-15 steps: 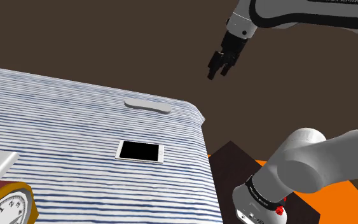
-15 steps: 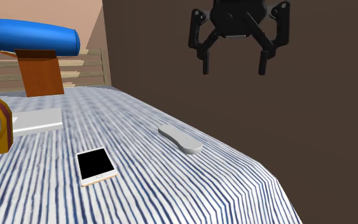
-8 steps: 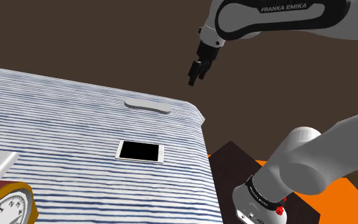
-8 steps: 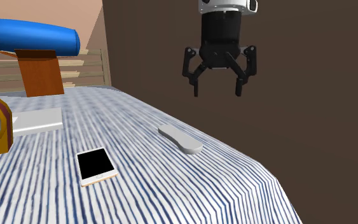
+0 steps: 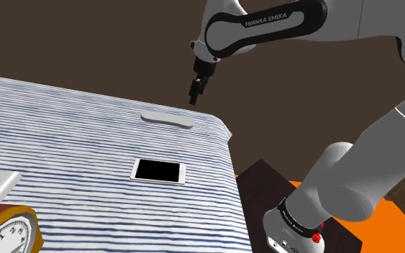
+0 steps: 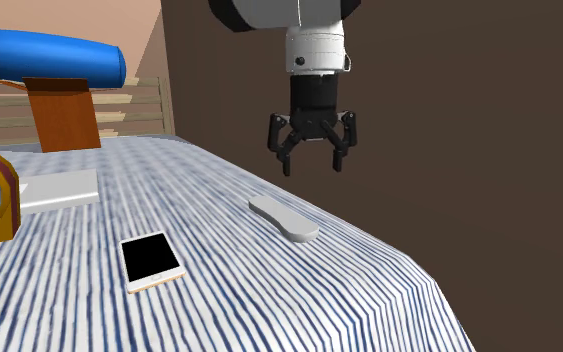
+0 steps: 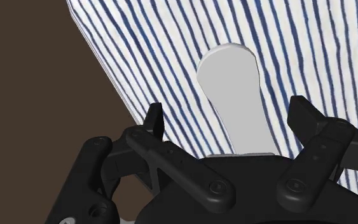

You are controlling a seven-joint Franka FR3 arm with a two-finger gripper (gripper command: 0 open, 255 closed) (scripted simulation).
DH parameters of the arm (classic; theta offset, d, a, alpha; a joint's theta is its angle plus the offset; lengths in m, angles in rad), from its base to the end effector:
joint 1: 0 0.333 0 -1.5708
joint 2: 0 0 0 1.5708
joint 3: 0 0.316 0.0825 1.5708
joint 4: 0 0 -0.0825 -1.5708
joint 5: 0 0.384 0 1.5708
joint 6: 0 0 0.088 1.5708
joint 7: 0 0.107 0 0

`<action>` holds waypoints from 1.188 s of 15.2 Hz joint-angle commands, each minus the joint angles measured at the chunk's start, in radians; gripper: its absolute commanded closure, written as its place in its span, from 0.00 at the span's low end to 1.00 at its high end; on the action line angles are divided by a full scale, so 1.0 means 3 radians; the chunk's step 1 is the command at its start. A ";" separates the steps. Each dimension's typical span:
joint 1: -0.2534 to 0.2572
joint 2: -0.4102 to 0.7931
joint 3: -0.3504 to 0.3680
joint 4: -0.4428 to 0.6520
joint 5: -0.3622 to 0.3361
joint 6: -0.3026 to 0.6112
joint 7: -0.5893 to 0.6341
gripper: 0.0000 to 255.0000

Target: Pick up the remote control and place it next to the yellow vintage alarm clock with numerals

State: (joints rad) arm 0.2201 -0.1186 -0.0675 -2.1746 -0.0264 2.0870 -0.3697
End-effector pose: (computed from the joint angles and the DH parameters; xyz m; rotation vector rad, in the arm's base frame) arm 0.5083 0.0762 0.4461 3.0117 0.8259 0.0452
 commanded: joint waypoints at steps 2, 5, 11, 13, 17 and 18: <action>0.0077 0.0342 0.0055 0.0164 0.0018 0.0146 -0.0227 0.00; 0.0141 0.0664 0.0121 0.0356 0.0019 0.0242 -0.0436 0.00; 0.0200 0.1018 0.0199 0.0518 0.0002 0.0402 -0.0629 0.00; 0.0199 0.1064 0.0198 0.0483 0.0001 0.0483 -0.0628 0.00; 0.0197 0.1151 0.0196 0.0427 -0.0001 0.0626 -0.0627 0.00; 0.0197 0.1151 0.0196 0.0428 -0.0001 0.0625 -0.0627 0.00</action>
State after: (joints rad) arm 0.2791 0.2231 -0.0086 -2.0464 -0.0266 2.2706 -0.5583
